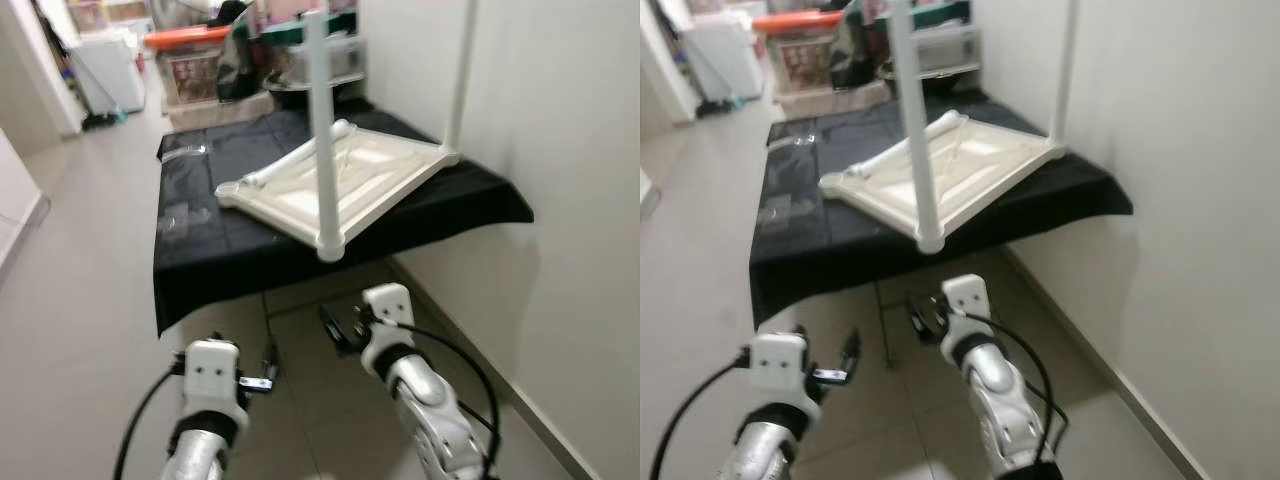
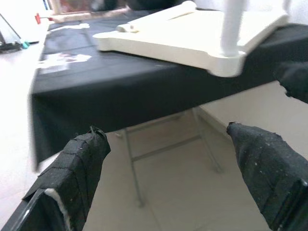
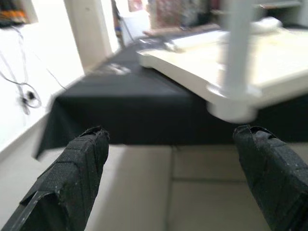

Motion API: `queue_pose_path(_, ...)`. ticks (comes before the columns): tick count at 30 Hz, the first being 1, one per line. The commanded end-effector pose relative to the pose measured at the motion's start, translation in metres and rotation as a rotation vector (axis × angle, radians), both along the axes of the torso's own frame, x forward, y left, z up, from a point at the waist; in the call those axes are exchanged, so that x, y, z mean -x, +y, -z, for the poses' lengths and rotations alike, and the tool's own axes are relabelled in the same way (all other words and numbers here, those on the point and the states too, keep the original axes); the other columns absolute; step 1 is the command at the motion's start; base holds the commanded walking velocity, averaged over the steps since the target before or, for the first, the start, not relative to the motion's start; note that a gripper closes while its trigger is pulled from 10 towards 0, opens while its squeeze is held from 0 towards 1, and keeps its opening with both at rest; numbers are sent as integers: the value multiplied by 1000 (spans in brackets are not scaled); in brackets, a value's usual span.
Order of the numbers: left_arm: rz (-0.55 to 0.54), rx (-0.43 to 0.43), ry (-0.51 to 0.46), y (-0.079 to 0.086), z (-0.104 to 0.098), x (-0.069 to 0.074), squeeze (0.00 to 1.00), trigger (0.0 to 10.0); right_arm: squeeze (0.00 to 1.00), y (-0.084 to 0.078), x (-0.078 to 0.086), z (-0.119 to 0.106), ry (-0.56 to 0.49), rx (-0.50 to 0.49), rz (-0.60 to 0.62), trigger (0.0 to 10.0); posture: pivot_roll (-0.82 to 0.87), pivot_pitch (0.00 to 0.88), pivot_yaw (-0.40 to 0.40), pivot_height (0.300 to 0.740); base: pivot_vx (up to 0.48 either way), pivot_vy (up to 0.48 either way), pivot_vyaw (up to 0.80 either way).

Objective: Building children table

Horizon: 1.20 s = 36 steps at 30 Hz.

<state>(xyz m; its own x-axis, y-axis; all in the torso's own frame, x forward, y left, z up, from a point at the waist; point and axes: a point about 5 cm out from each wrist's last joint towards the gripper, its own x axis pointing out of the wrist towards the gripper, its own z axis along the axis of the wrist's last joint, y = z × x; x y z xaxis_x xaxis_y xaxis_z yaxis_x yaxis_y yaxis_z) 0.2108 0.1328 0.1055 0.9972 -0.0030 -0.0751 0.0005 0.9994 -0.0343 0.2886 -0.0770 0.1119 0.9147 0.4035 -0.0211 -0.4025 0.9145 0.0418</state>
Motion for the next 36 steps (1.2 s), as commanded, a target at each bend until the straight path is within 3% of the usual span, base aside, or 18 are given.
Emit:
queue_pose_path(1, -24, -10, 17, 6, 3, 2, 0, 10000, 0, 5, 1, 0, 0, 4, -19, 10000, -43, 0, 30, 740, 0, 0, 431)
queue_pose_path(17, -28, -22, -5, 7, -3, -1, 0, 10000, 0, 4, -1, 1, 26, -22, -23, 10000, -34, 0, 24, 740, 0, 0, 27)
queue_pose_path(25, -32, -28, 11, 7, -1, -1, 0, 10000, 0, 7, 1, 1, -9, 22, -80, 10000, -33, 0, 21, 740, 0, 0, 222)
queue_pose_path(36, -41, -27, 4, 8, -1, -2, 0, 10000, 0, 4, 0, 0, -9, 8, -76, 10000, -34, 0, 18, 740, 285, 0, 0)
